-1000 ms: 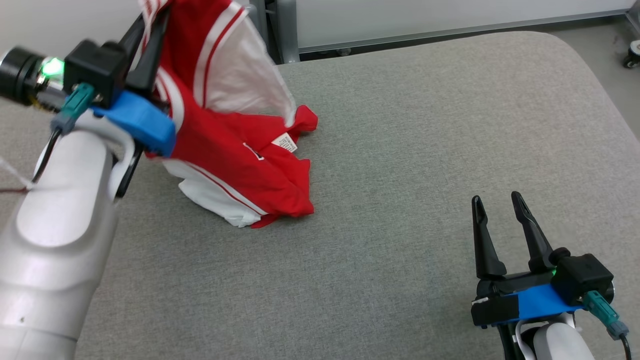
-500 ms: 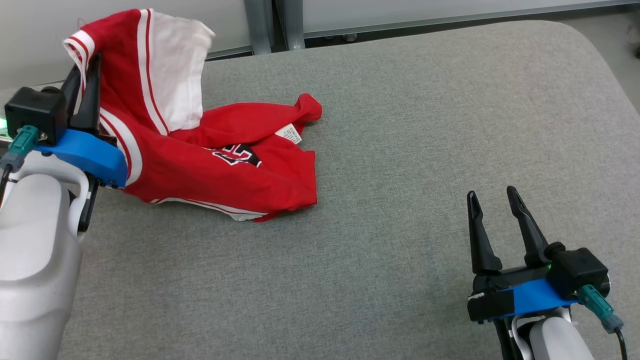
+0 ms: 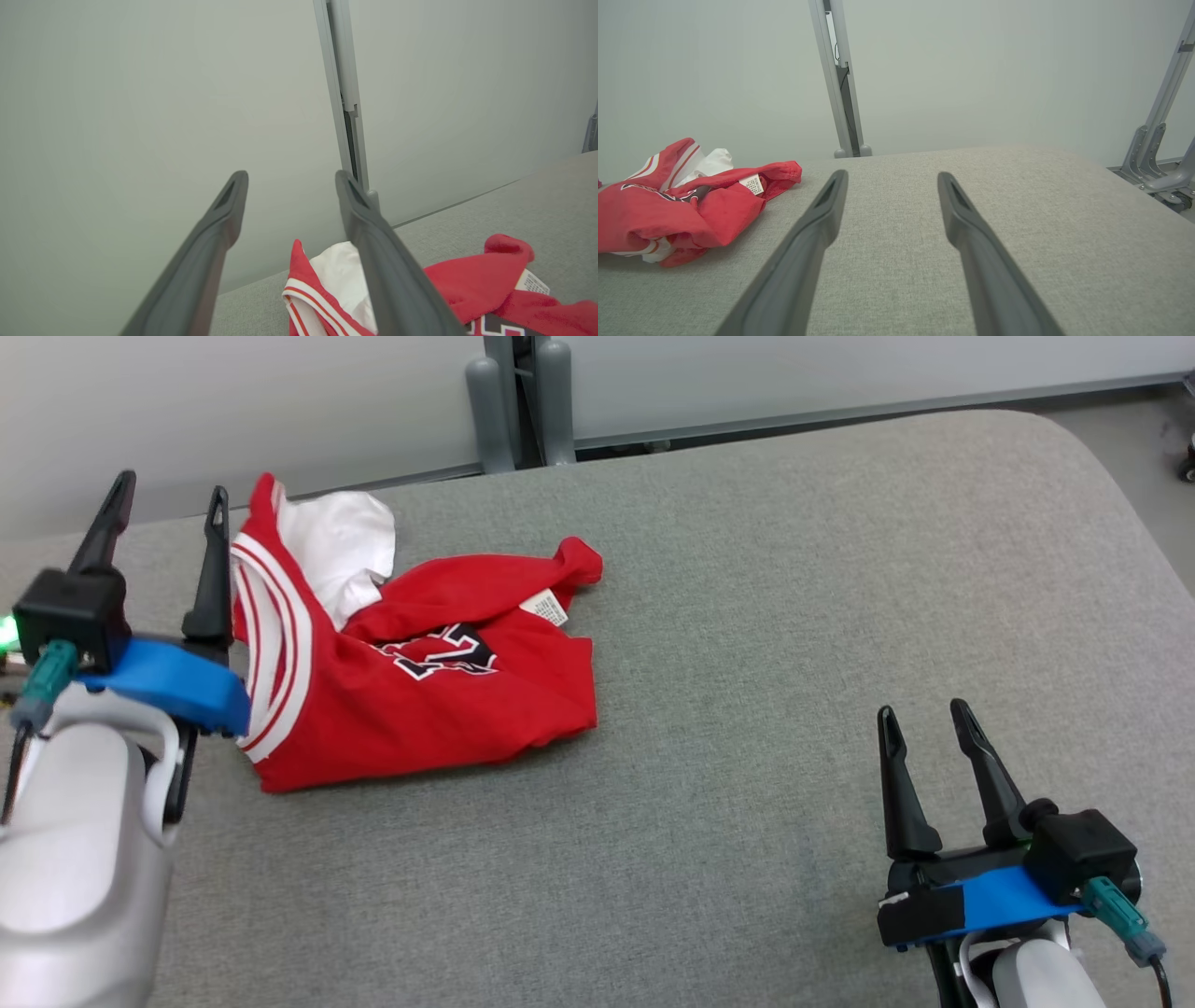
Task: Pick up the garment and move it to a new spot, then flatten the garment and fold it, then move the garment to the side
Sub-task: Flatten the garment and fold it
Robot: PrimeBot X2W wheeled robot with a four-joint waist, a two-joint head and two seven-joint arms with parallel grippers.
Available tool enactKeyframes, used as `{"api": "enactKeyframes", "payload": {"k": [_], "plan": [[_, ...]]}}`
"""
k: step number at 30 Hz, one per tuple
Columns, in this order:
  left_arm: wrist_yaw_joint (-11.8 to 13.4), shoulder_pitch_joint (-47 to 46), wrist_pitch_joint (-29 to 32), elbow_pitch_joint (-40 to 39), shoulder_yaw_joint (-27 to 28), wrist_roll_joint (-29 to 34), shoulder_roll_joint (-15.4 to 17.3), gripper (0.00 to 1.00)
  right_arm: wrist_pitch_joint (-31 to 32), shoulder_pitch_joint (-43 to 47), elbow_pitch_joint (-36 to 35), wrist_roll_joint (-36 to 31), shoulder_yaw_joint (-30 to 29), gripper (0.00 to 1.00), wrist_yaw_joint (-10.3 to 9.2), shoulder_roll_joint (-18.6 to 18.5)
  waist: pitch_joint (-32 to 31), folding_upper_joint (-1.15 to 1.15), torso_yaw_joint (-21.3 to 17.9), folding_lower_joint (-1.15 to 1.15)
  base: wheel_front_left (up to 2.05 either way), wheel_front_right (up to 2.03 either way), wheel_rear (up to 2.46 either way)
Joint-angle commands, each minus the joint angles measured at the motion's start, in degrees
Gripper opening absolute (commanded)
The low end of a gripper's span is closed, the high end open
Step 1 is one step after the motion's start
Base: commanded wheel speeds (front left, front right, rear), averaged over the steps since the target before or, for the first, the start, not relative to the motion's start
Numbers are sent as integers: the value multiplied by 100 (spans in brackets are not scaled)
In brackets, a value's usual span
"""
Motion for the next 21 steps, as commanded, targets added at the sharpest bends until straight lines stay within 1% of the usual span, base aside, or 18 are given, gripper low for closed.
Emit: {"api": "enactKeyframes", "payload": {"k": [1, 2, 3, 5, 10, 13, 14, 21], "plan": [[29, 290, -17, -184, 87, 33, -43, 100, -5, 87, -7, 37, -18, 100, -2, 2, -108, 0, 83, 1, 0, 0, 0], [45, 445, -18, -342, 142, 49, -82, 100, -5, 109, -2, 41, -22, 100, -2, 2, -153, 0, 112, 1, 0, 0, 0], [67, 781, -18, -661, 249, 53, -183, 100, -5, 167, 6, 46, -53, 100, -2, 2, -258, 0, 188, 1, 0, 0, 0], [110, 1126, -17, -965, 347, 79, -316, 100, -5, 229, 18, 49, -69, 100, -2, 2, -361, 0, 273, 1, 0, 0, 0], [116, 1950, -17, -1562, 538, 146, -639, 100, -5, 348, 40, 47, -81, 100, -2, 1, -594, 0, 452, 1, 0, 0, 0], [147, 2412, -17, -1861, 677, 177, -821, 100, -5, 409, 55, 42, -62, 100, -2, 1, -713, 0, 518, 1, 0, 0, 0], [147, 2412, -17, -1861, 677, 177, -821, 100, -5, 409, 55, 42, -62, 100, -2, 1, -713, 0, 518, 1, 0, 0, 0], [118, 3270, -18, -2347, 933, 291, -1166, 100, -5, 579, 63, 3, -109, 100, -2, 1, -909, 0, 676, 1, 0, 0, 0]]}}
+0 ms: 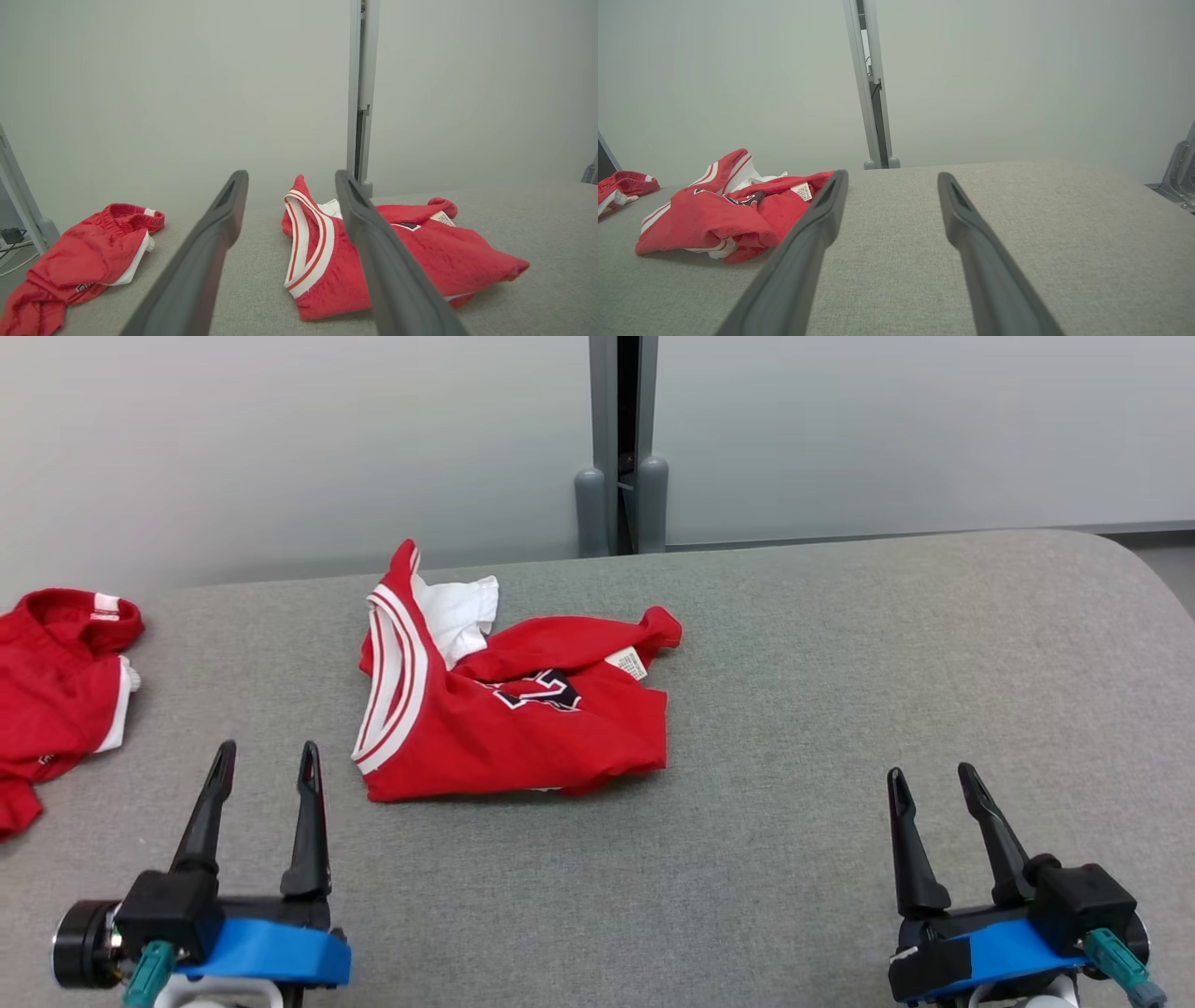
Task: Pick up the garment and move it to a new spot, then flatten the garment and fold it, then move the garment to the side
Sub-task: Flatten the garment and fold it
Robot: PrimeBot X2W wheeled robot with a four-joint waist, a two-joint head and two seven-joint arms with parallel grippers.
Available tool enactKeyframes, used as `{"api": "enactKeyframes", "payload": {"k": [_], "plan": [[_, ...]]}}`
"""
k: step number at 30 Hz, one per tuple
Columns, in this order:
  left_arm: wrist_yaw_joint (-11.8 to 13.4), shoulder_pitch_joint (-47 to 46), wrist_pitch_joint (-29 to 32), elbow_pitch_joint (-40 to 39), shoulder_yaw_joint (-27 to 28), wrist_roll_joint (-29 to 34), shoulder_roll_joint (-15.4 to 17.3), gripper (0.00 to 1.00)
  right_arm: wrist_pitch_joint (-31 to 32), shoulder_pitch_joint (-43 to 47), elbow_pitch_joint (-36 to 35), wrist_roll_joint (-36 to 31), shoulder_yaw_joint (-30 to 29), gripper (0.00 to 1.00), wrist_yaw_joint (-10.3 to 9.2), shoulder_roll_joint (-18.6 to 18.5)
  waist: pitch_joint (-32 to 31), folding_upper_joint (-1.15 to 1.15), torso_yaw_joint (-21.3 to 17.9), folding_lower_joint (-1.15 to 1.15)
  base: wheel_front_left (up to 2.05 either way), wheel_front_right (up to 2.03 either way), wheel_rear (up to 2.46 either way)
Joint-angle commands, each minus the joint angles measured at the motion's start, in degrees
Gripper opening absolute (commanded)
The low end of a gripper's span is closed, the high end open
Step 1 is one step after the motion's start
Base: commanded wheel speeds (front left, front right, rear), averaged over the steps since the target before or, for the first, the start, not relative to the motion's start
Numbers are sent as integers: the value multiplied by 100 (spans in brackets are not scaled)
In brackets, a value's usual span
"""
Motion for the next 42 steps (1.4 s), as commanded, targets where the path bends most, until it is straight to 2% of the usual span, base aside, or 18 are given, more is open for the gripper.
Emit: {"api": "enactKeyframes", "payload": {"k": [1, 8, 16, 25, 30, 34, 42], "plan": [[13, 90, -19, -50, 44, 37, -6, 100, -5, 61, 14, 4, -16, 100, -2, 0, -39, 0, 43, 1, 0, 0, 0], [-45, 538, -19, -275, 210, 105, -191, 100, -5, 152, 82, -15, -16, 100, -2, 0, -142, 0, 151, 1, 0, 0, 0], [-164, 615, -19, -233, 269, 183, -313, 100, -5, 146, 154, -20, 13, 100, -2, 0, -172, 0, 211, 1, 0, 0, 0], [-250, 337, -19, -196, 189, 226, -365, 100, -5, -676, 233, -239, 363, 100, -2, -76, 73, 0, 372, 1, 0, 0, 0], [-272, 179, -19, -188, 111, 198, -385, 100, -5, -1586, 952, -357, 750, 100, -2, -207, 318, 0, 562, 1, 0, 0, 0], [-251, 20, -19, -175, -41, 120, -395, 100, -5, -2296, 1704, -473, 828, 100, -2, -246, 550, 0, 796, 1, 0, 0, 0], [-50, -223, -19, -223, -427, -171, -396, 100, 194, -3178, 3469, -627, 903, 100, -2, -284, 918, 0, 1204, 1, 0, 0, 0]]}}
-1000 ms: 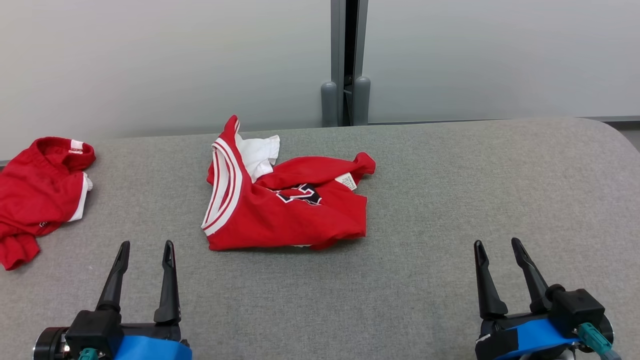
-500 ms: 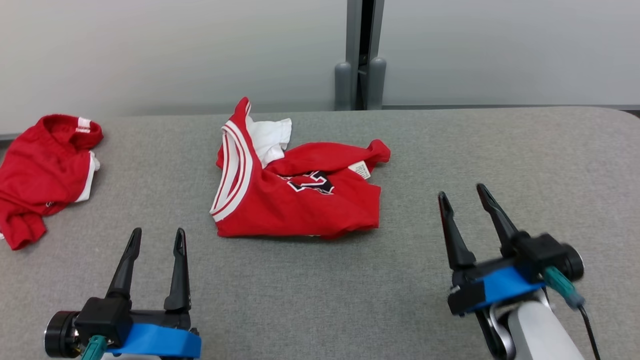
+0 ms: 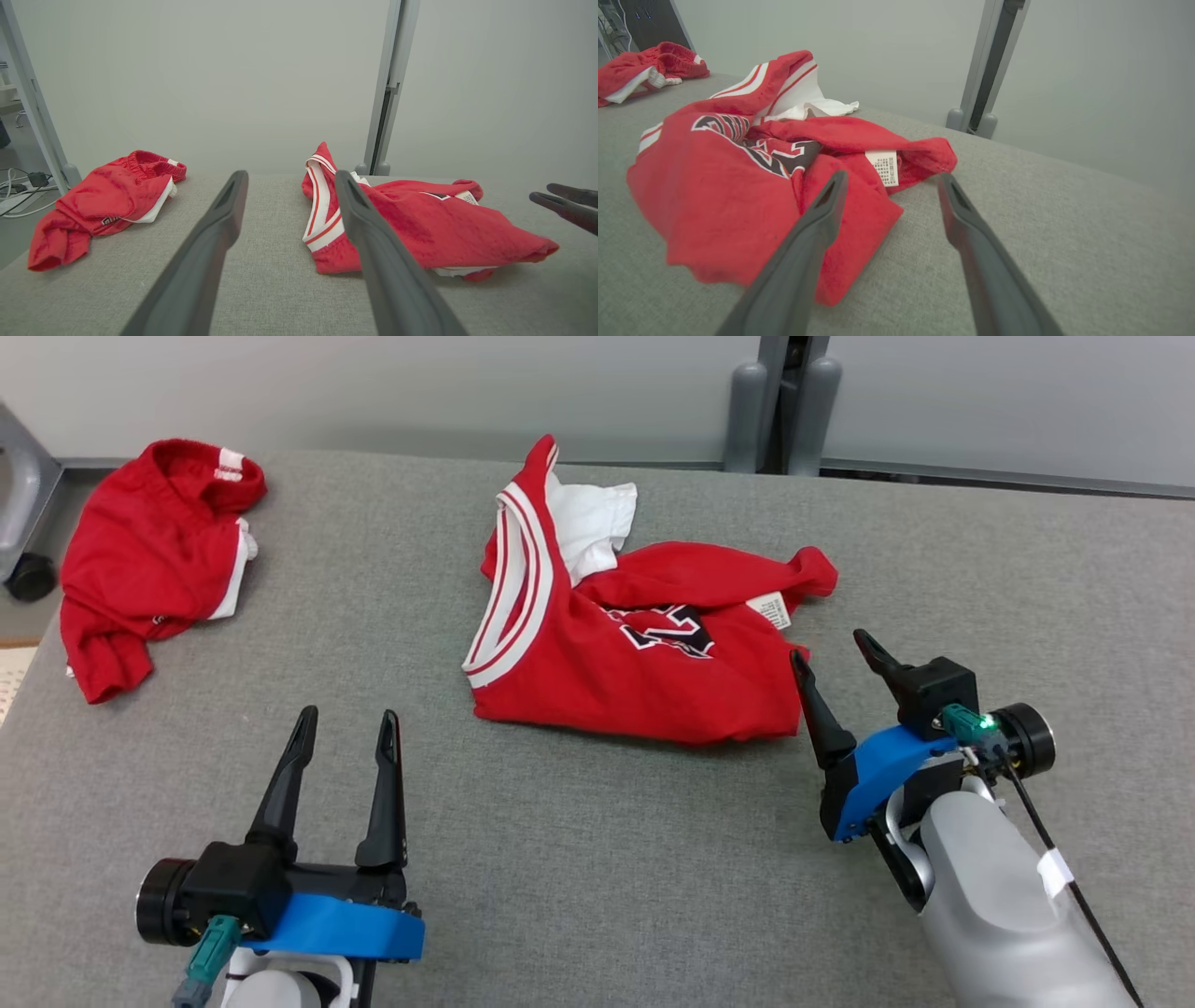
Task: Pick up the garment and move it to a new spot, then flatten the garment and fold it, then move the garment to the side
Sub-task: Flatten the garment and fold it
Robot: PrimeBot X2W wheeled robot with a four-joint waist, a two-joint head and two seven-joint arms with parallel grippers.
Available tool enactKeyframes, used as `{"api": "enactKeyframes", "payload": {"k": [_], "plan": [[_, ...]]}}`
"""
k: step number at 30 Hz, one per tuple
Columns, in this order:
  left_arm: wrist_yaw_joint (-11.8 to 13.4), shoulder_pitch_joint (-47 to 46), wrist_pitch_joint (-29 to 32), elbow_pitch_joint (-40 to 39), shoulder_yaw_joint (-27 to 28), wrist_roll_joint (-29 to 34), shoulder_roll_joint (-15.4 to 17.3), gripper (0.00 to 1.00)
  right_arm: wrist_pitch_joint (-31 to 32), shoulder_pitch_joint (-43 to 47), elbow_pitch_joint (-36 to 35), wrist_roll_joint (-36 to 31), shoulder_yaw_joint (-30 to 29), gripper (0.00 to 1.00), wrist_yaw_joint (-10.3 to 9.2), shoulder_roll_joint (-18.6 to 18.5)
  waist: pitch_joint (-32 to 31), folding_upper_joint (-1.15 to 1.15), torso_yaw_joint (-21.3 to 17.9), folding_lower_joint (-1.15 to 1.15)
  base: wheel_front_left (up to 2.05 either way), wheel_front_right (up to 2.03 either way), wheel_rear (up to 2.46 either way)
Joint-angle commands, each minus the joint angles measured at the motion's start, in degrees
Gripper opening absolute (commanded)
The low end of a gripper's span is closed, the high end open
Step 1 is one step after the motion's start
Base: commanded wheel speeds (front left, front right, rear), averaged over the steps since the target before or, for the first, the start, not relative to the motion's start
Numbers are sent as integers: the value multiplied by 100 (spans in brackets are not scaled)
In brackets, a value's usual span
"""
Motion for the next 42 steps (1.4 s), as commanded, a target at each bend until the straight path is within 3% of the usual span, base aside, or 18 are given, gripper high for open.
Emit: {"api": "enactKeyframes", "payload": {"k": [1, 12, 13, 14, 15, 22, 38, 42], "plan": [[36, -76, -19, -17, -25, -35, 15, 100, 37, -147, 189, -54, 14, 100, -2, -16, 137, 0, 145, -1, 0, 0, 0], [165, -261, -19, 16, -329, -164, 15, 100, -14, -704, 1820, 70, -51, 100, -2, 95, 277, 0, 454, -1, 0, 0, 0], [170, -261, -19, 16, -339, -174, 15, 100, -32, -729, 1905, 130, -33, 76, -2, 115, 276, 0, 462, -1, 0, 0, 0], [184, -261, -19, 19, -349, -187, 15, 100, -61, -750, 1971, 193, 0, 22, -2, 137, 272, 0, 467, -1, 0, 0, 0], [181, -254, -19, 21, -362, -199, 15, 100, -69, -767, 2025, 256, 39, 0, -2, 156, 262, 0, 468, -1, 0, 0, 0], [209, -54, -19, 45, -279, -172, 15, 100, -207, -528, 1649, 615, 358, 0, -2, 218, -5, 0, 255, -1, 0, 0, 0], [133, 442, -19, 116, -128, -141, 15, 100, -119, 1966, -1618, 1051, 1384, 0, -2, -228, -691, 0, -484, -1, 0, 0, 0], [122, 563, -19, 105, -80, -130, 15, 100, 490, 2898, -2968, 1233, 1833, 0, -2, -323, -792, 0, -634, -1, 0, 0, 0]]}}
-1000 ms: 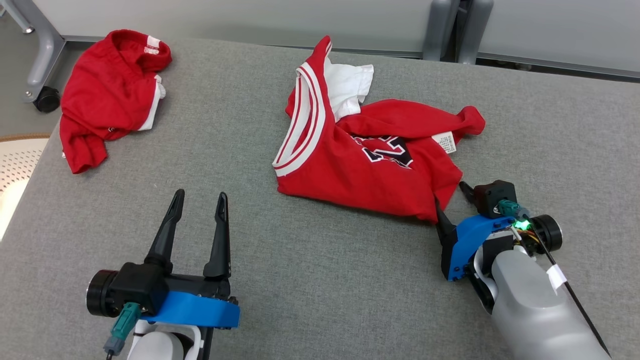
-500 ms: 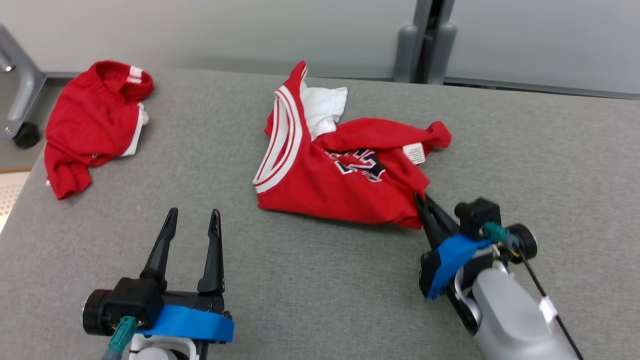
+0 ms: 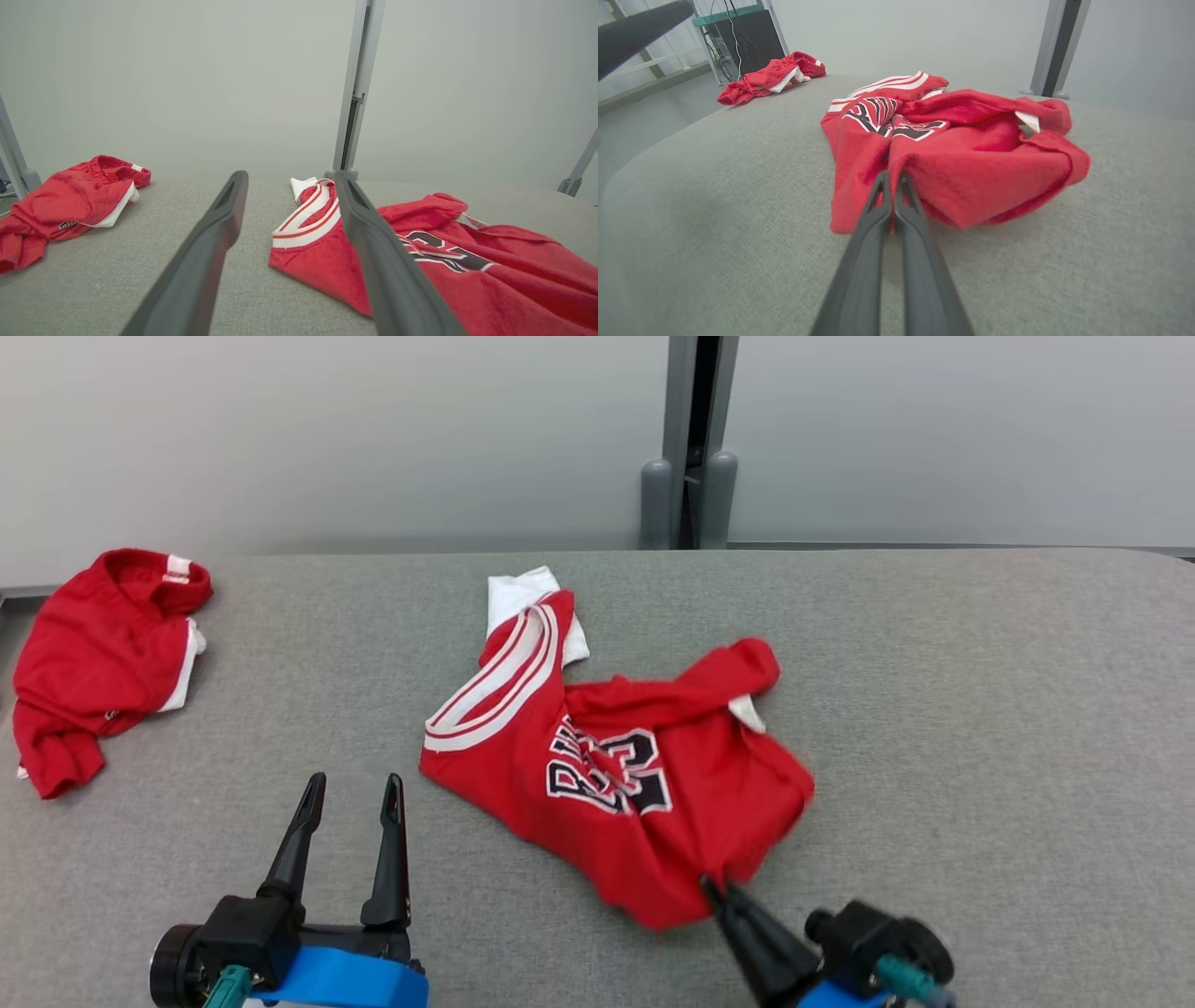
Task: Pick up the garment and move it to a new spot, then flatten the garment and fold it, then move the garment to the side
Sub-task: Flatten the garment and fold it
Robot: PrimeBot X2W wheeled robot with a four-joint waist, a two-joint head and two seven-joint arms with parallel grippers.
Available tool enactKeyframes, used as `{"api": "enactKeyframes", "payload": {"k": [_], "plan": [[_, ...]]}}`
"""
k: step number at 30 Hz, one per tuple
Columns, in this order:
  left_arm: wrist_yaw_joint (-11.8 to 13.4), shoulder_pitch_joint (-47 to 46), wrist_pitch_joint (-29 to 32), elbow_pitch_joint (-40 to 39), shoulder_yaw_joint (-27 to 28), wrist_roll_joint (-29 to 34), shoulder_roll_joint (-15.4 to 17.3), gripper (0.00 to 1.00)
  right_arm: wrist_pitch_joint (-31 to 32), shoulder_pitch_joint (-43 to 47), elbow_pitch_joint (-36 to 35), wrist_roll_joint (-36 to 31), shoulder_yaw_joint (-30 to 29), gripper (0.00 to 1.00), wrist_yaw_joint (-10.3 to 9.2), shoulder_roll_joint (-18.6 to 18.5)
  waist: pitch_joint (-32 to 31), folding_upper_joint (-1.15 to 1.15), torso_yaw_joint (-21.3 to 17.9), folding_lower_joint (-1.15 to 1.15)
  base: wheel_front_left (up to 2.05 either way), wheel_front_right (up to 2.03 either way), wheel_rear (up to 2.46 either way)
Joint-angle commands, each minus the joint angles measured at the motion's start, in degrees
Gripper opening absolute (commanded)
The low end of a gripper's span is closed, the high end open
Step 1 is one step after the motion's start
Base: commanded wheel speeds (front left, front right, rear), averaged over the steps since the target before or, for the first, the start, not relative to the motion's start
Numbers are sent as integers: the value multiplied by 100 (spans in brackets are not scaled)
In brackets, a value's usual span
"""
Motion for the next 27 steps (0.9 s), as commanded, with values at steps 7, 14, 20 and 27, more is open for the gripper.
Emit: {"api": "enactKeyframes", "payload": {"k": [7, 14, 20, 27], "plan": [[-49, 106, -19, -12, 53, 58, 18, 100, 1167, 1080, -1729, 248, 373, 0, -2, -242, -62, 0, -143, 1, 0, 0, 0], [-49, 87, -19, -31, 64, 47, 19, 100, 1634, 1472, -2525, 99, -122, 100, -2, -440, -30, 0, -185, 1, 0, 0, 0], [-57, 78, -19, -18, 92, 64, 19, 100, 1253, 1160, -2741, -349, -787, 100, -2, -392, -45, 0, -186, 1, 0, 0, 0], [-61, 23, -19, -48, 102, 94, 18, 100, 1020, 369, -2626, -684, -1253, 100, -2, -567, 5, 0, -182, 1, 0, 0, 0]]}}
